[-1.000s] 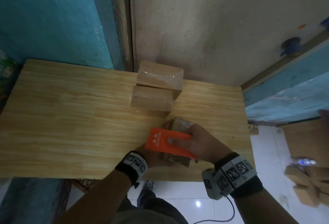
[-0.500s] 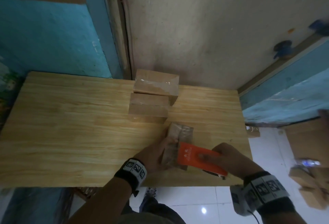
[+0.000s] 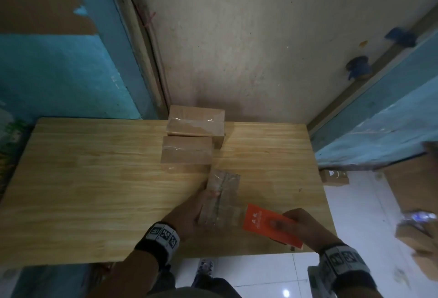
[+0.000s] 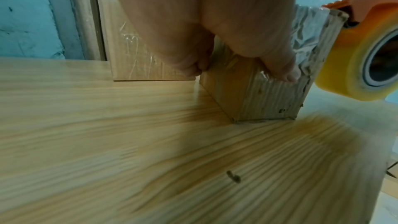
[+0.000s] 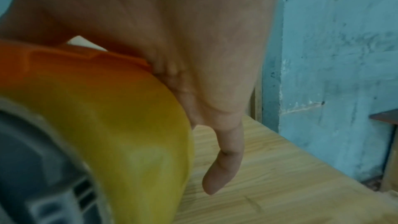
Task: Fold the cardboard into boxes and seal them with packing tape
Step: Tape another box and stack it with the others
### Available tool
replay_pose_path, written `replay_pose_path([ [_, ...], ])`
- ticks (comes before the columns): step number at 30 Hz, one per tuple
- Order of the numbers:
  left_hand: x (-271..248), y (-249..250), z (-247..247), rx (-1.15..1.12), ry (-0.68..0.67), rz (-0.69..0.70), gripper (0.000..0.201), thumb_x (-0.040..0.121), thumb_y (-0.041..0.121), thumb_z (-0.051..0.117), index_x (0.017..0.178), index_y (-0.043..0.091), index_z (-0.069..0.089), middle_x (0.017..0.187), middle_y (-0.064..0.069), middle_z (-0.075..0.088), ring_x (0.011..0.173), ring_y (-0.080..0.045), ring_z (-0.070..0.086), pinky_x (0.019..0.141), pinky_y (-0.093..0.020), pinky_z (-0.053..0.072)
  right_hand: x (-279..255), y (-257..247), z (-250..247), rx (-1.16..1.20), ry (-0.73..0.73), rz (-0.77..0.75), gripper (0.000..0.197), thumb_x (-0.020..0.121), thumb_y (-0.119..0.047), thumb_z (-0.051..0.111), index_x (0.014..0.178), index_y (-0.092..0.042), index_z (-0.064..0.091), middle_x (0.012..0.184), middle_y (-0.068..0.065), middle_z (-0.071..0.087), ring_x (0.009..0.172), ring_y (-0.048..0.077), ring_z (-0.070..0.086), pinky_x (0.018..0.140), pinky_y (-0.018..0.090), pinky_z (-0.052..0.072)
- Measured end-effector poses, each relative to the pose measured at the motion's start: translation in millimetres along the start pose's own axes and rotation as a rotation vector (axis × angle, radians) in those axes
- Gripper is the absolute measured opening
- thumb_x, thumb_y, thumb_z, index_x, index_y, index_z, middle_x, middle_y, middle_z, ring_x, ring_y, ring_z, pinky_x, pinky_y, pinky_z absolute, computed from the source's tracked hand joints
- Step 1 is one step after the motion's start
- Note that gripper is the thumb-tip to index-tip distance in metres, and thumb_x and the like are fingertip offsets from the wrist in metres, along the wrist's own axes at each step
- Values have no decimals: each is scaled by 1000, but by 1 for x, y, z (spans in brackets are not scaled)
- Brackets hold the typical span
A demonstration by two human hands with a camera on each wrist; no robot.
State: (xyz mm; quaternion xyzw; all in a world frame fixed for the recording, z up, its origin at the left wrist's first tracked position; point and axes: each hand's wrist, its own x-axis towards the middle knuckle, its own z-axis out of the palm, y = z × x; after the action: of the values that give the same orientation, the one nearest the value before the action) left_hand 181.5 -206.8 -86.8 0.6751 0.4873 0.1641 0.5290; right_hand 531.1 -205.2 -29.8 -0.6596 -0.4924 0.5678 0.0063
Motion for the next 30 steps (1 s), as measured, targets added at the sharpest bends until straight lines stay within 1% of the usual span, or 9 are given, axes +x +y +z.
replay_pose_path([
  [3, 1, 4, -1, -29, -41, 24, 89, 82, 39, 86, 148, 42, 26, 163, 17, 17, 136, 22, 30, 100, 1, 35, -2, 10, -12, -29, 24, 37, 92, 52, -88, 83, 94, -5, 80, 87, 12, 81, 78, 33, 79, 69, 37, 62],
  [8, 0, 3, 0, -73, -50, -25, 89, 81, 39, 87, 143, 48, 25, 158, 17, 21, 129, 28, 30, 96, 2, 37, 6, 17, -10, -155, 30, 79, 90, 52, -91, 82, 98, -13, 75, 84, 4, 80, 67, 15, 76, 64, 29, 62],
  [11, 2, 4, 2, -103, -42, -57, 84, 84, 29, 84, 142, 46, 25, 151, 23, 28, 123, 30, 35, 93, 3, 38, 8, 15, -9, -217, -14, 112, 89, 46, -92, 82, 95, -18, 77, 83, -2, 81, 72, 11, 78, 79, 35, 66],
  [14, 3, 5, 2, -134, -12, -85, 79, 91, 14, 77, 144, 41, 25, 144, 30, 28, 128, 23, 40, 94, 2, 36, 11, 14, -16, -246, -49, 115, 93, 40, -94, 79, 92, -17, 80, 85, -4, 82, 78, 11, 79, 90, 42, 65],
  [18, 4, -4, 5, -46, 4, -54, 95, 80, 43, 86, 147, 55, 21, 159, 26, 16, 141, 11, 32, 106, -6, 38, 18, 8, -12, -274, -43, 134, 83, 52, -91, 77, 89, -17, 81, 81, -2, 81, 72, 13, 78, 86, 41, 66],
  [22, 6, -6, 3, 44, 19, -11, 97, 72, 58, 86, 147, 53, 25, 159, 25, 6, 137, 10, 34, 106, -9, 42, 34, -12, 3, -362, -54, 152, 99, 42, -104, 68, 98, -22, 77, 94, -4, 80, 87, 15, 77, 95, 44, 61],
  [24, 6, -6, 4, 19, 24, -11, 95, 76, 48, 87, 149, 48, 25, 159, 23, 8, 133, 16, 33, 104, -5, 39, 36, -25, 1, -370, -97, 154, 79, 57, -93, 74, 95, -23, 77, 94, -5, 79, 87, 13, 77, 95, 43, 62],
  [26, 6, -9, 4, 15, 26, -11, 96, 76, 44, 87, 149, 48, 25, 159, 18, 9, 135, 11, 34, 106, -6, 38, 36, -32, -4, -364, -115, 166, 63, 68, -82, 77, 96, -26, 76, 96, -7, 79, 87, 11, 76, 94, 39, 63],
  [30, 7, -13, 5, 56, 20, -3, 100, 70, 51, 87, 148, 49, 25, 160, 18, 5, 141, -4, 34, 112, -16, 40, 39, -33, 5, -442, -68, 193, 85, 52, -96, 68, 101, -27, 72, 100, -8, 76, 92, 15, 75, 98, 45, 60],
])
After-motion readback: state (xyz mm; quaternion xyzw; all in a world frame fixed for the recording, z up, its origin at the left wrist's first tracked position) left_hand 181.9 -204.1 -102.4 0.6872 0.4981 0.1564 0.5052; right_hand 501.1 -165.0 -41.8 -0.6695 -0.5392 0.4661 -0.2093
